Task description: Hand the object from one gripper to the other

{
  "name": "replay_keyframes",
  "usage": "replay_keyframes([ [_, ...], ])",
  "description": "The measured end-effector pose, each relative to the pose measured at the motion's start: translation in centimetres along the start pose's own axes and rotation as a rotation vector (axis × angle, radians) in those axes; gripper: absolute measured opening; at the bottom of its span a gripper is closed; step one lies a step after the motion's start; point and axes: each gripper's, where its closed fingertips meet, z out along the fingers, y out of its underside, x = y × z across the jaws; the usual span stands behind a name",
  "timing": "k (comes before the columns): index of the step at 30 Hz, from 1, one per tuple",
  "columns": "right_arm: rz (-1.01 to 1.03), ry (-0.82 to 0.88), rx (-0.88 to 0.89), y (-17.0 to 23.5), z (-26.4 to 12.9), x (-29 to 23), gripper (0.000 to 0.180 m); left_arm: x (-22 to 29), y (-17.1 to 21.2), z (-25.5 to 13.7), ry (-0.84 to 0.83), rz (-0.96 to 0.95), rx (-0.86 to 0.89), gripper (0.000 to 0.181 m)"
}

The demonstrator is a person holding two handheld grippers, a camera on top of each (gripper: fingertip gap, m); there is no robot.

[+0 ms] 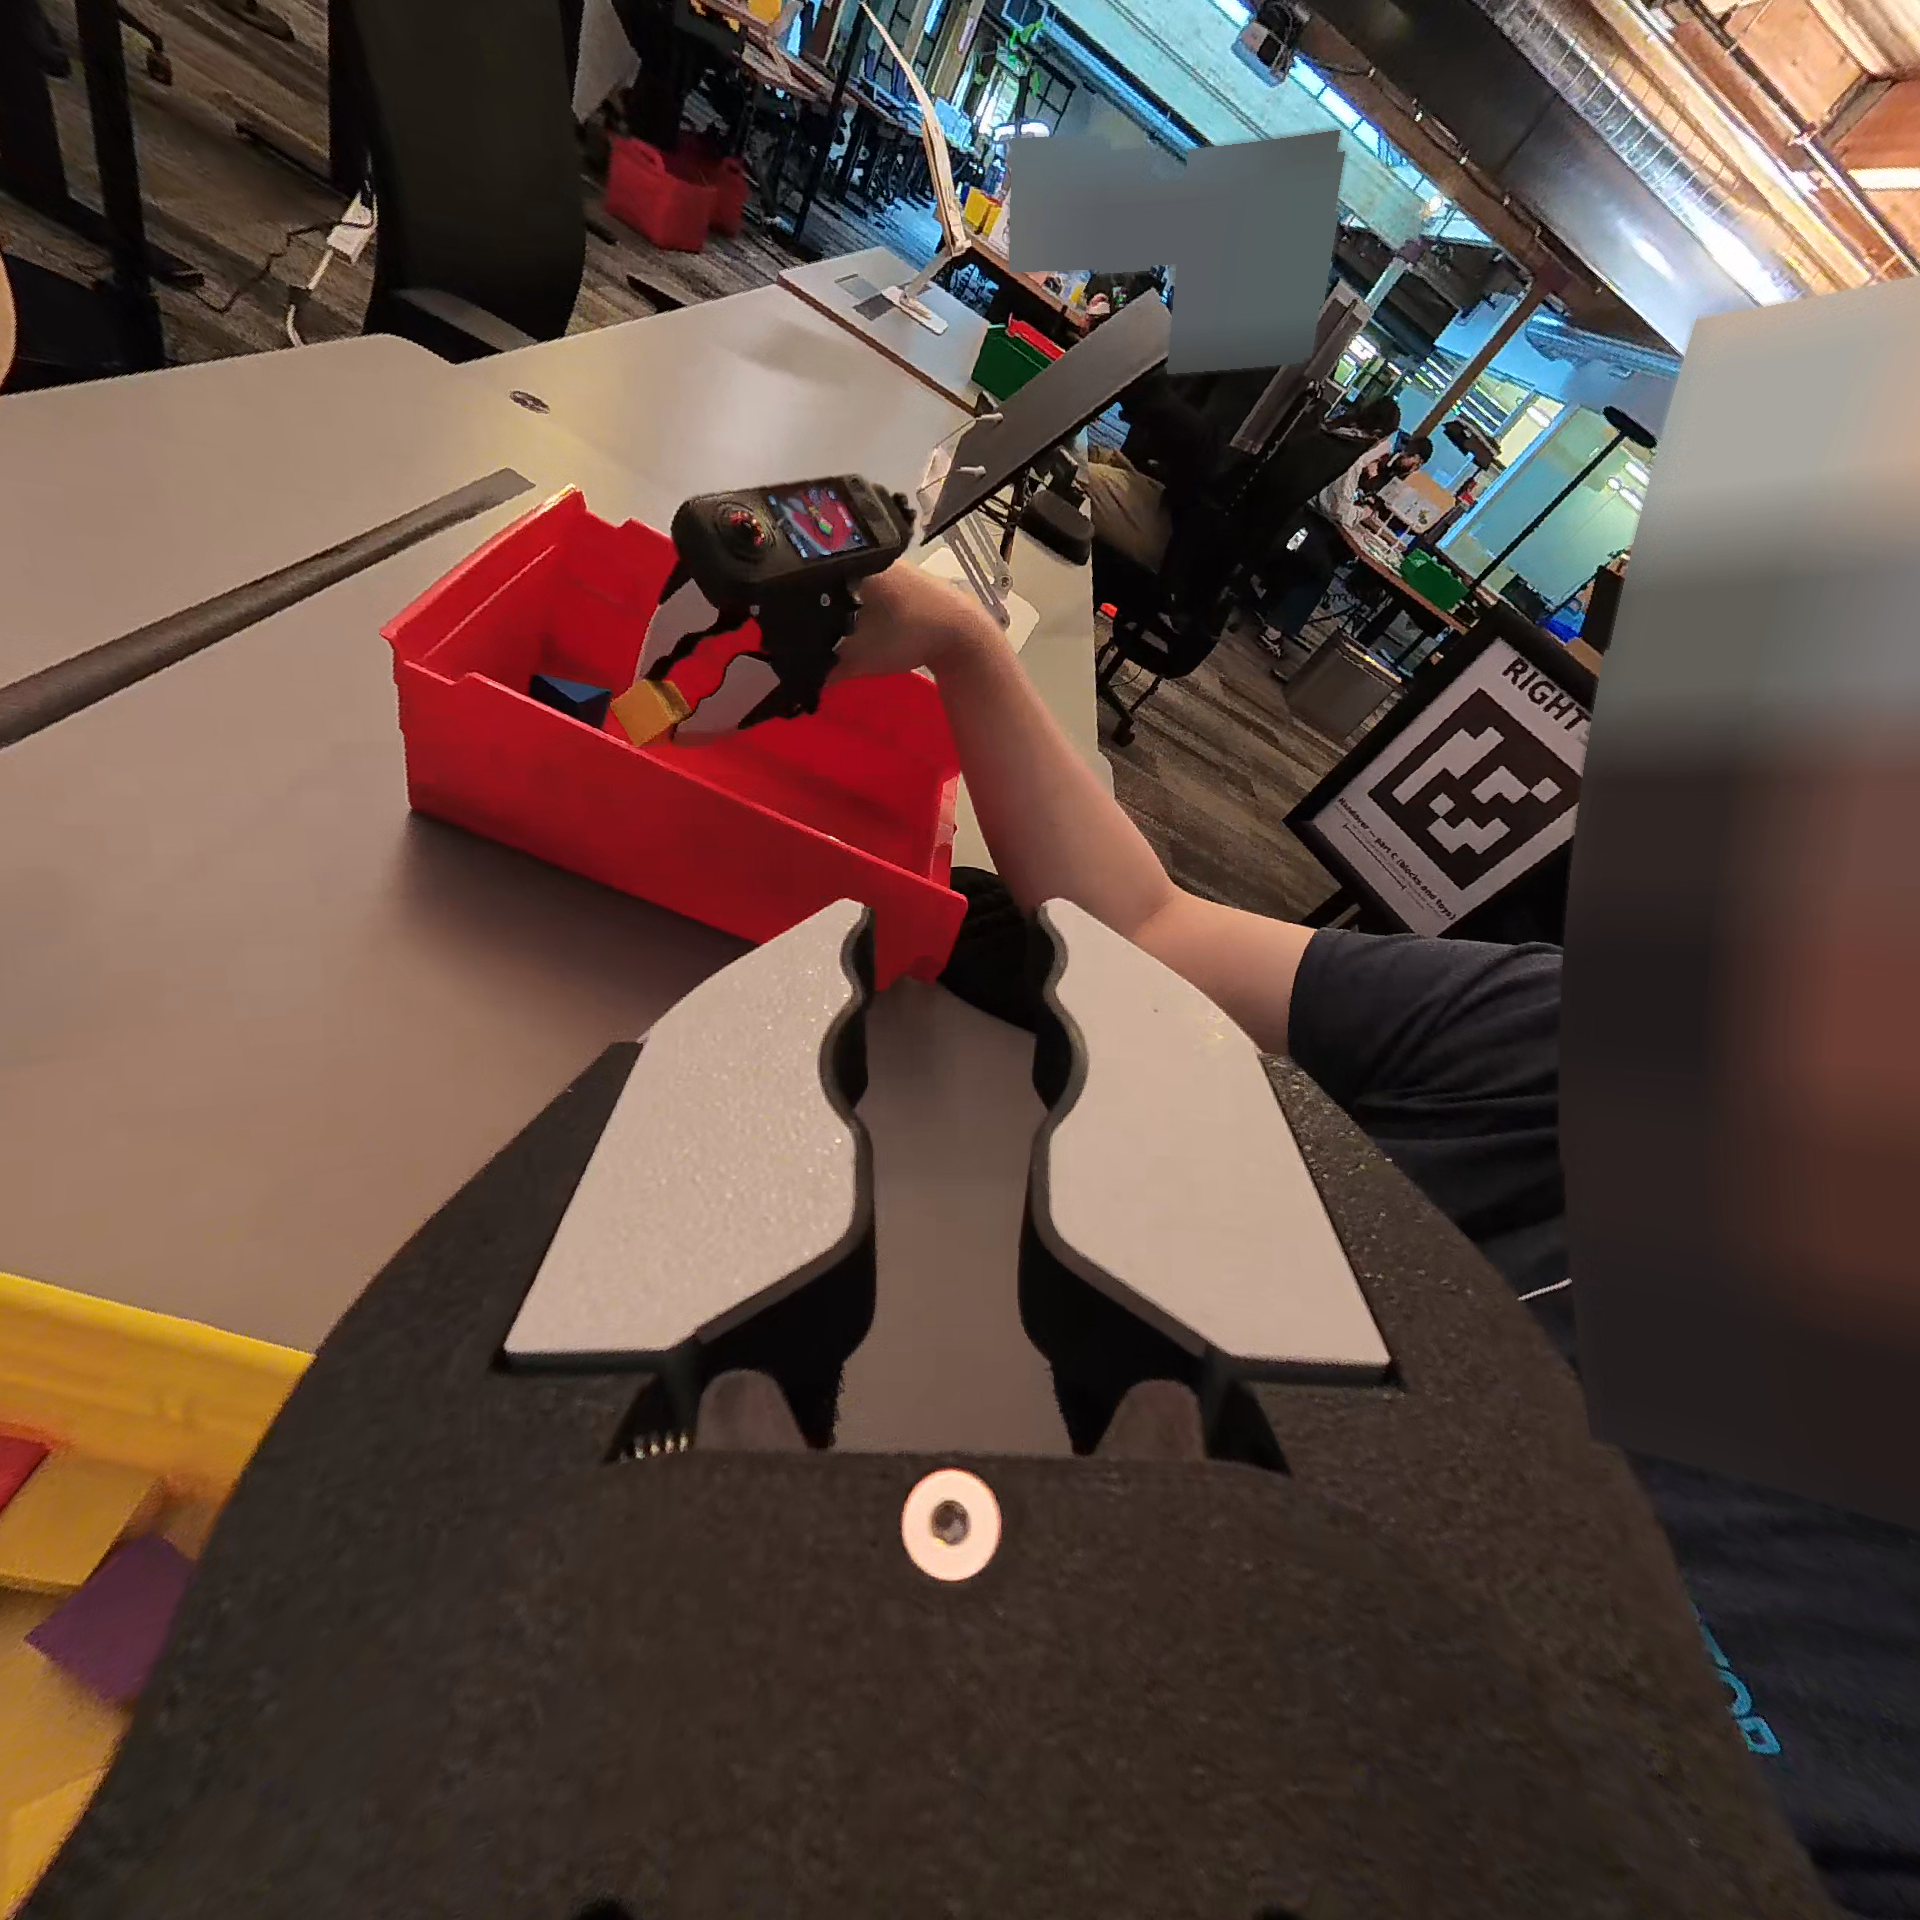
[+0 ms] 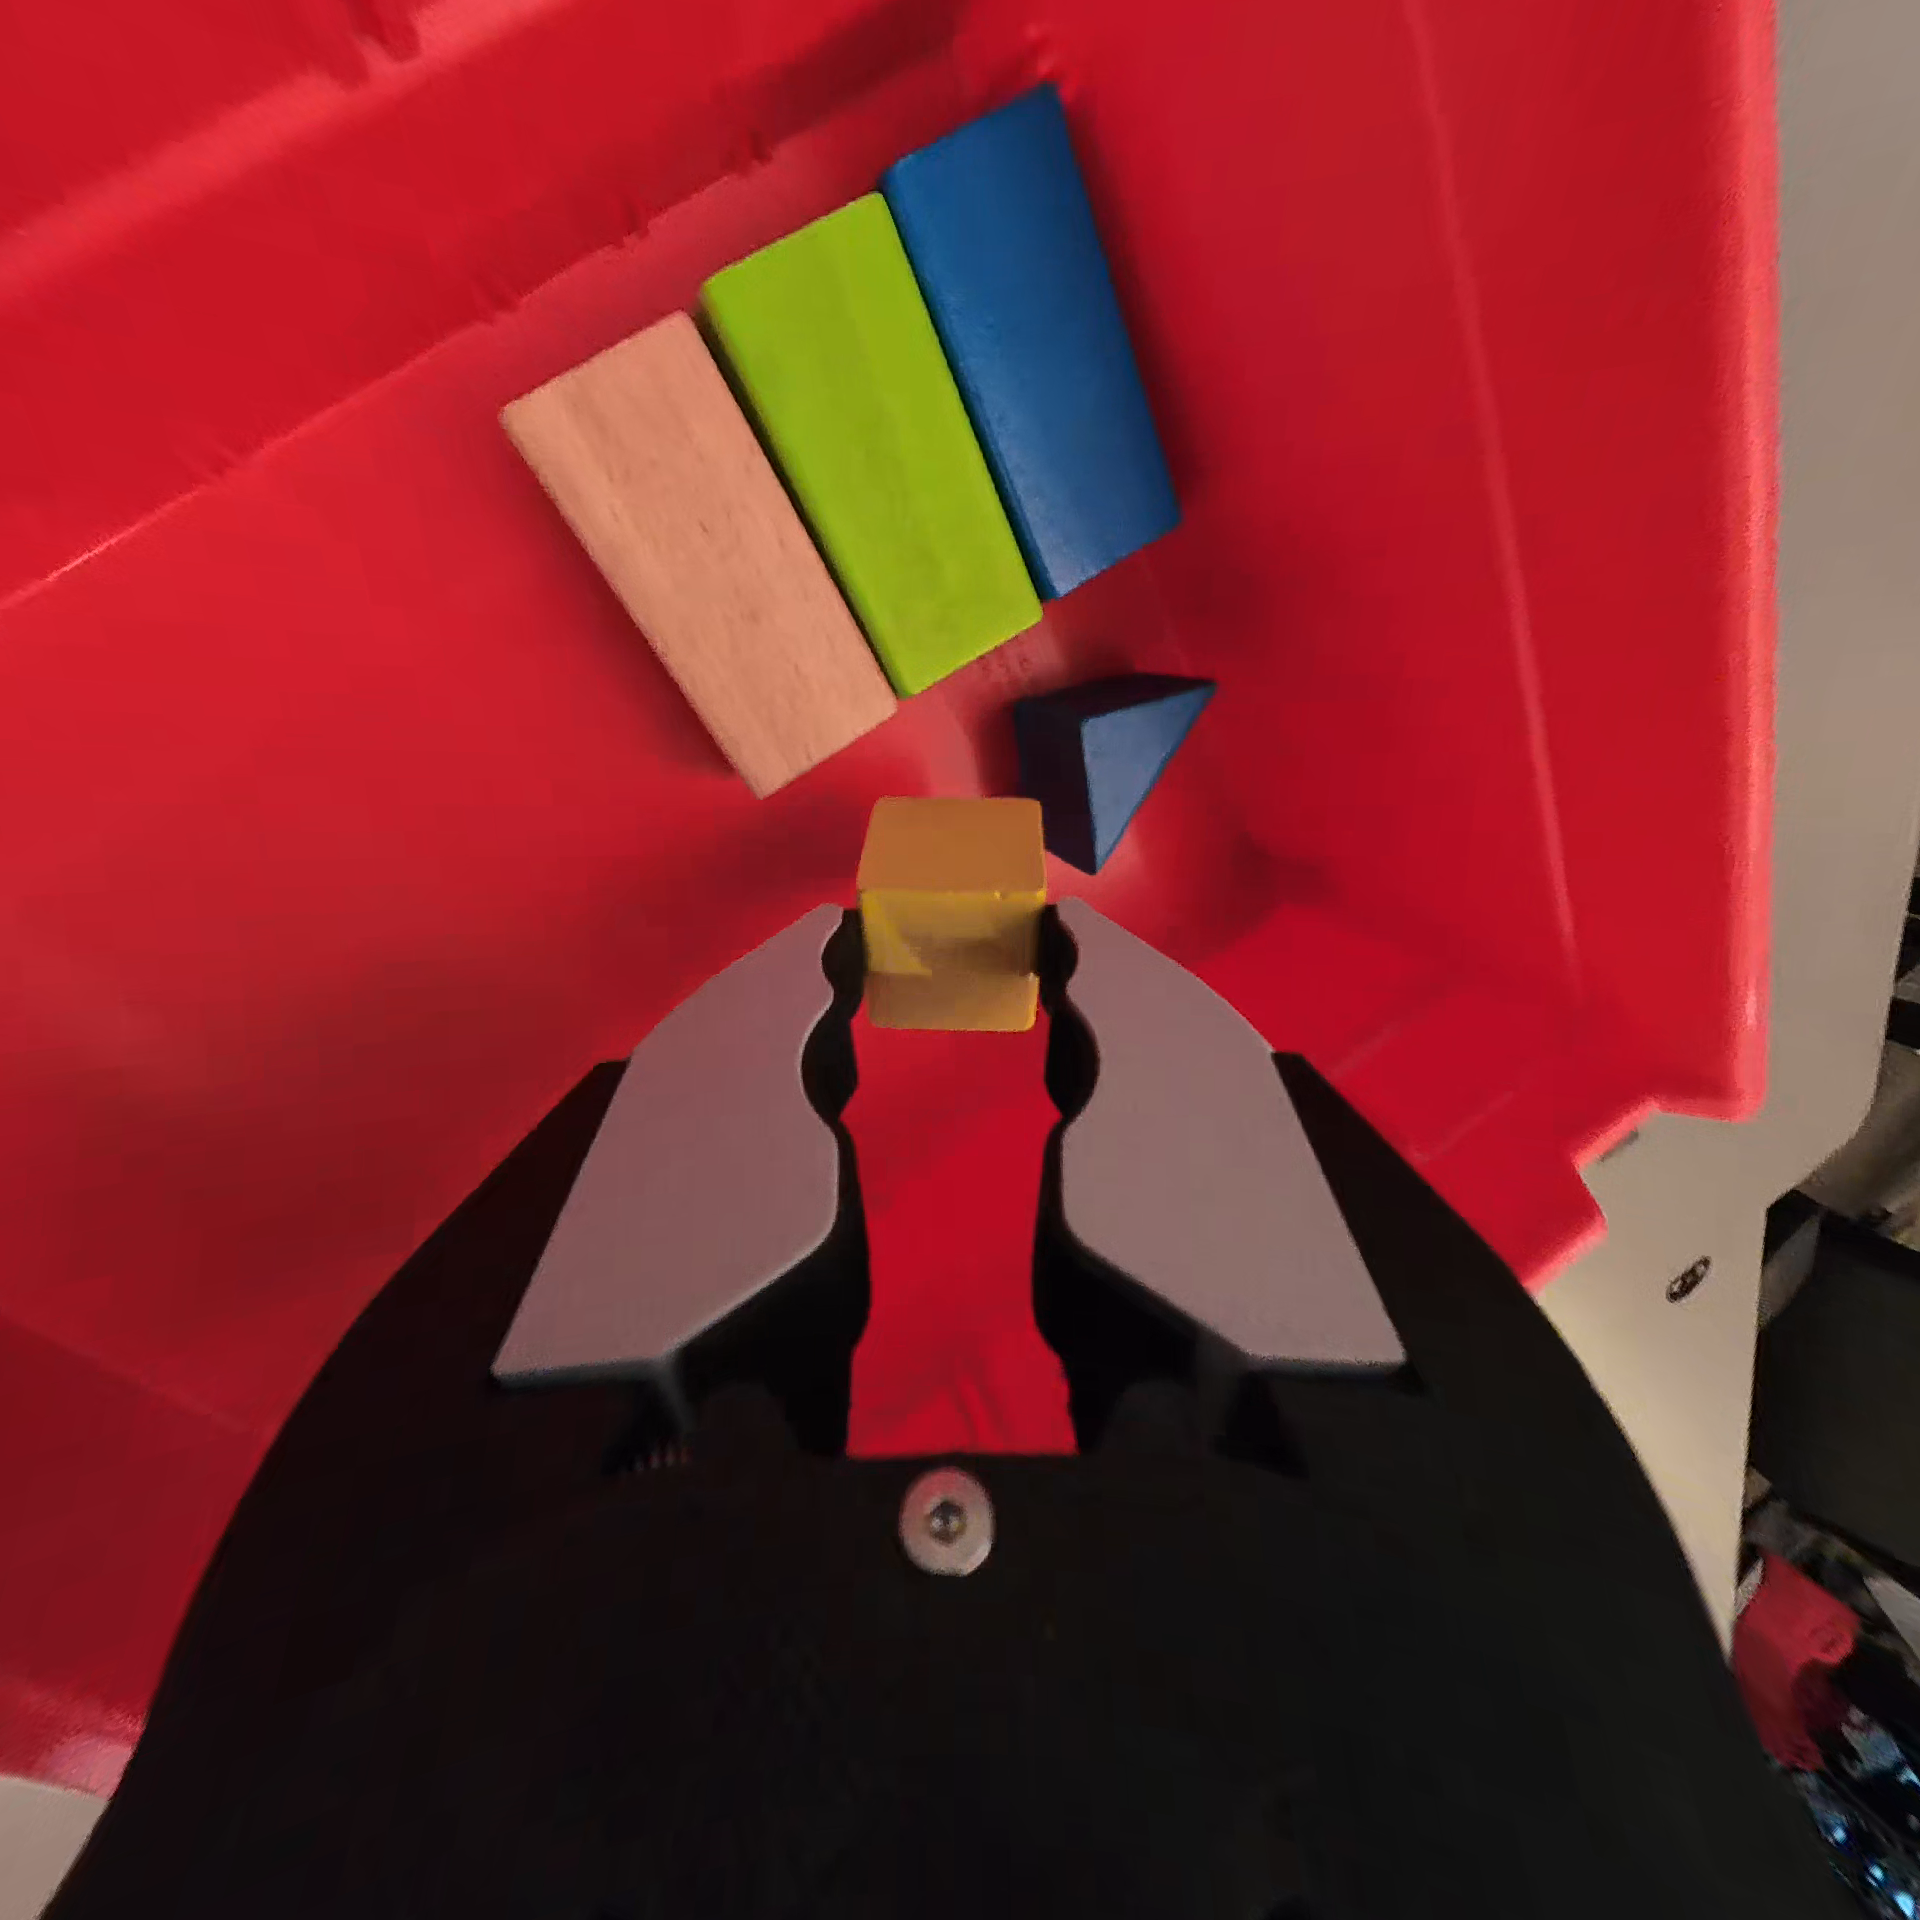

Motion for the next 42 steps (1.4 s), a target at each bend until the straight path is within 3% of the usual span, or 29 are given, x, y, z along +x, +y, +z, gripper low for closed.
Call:
replay_keyframes([
  [16, -0.032, -0.004, 0.042, -1.1, 2.2, 0.1, 0.034, 0.2, 0.3, 0.0, 0.004, 0.001, -0.023, 0.027],
  [27, -0.025, 0.022, 0.122, -1.9, 1.2, 0.5, 0.034, 0.3, 0.5, 0.1, 0.008, -0.004, -0.033, 0.026],
  [38, -0.044, 0.241, 0.317, -4.3, -7.9, 2.3, 0.032, -3.1, 0.7, -3.2, -0.213, 0.018, -0.050, 0.027],
  [42, -0.074, 0.302, 0.377, -5.3, -11.0, 2.0, 0.031, -6.6, 4.9, -6.5, -0.478, 0.075, -0.322, 0.027],
])
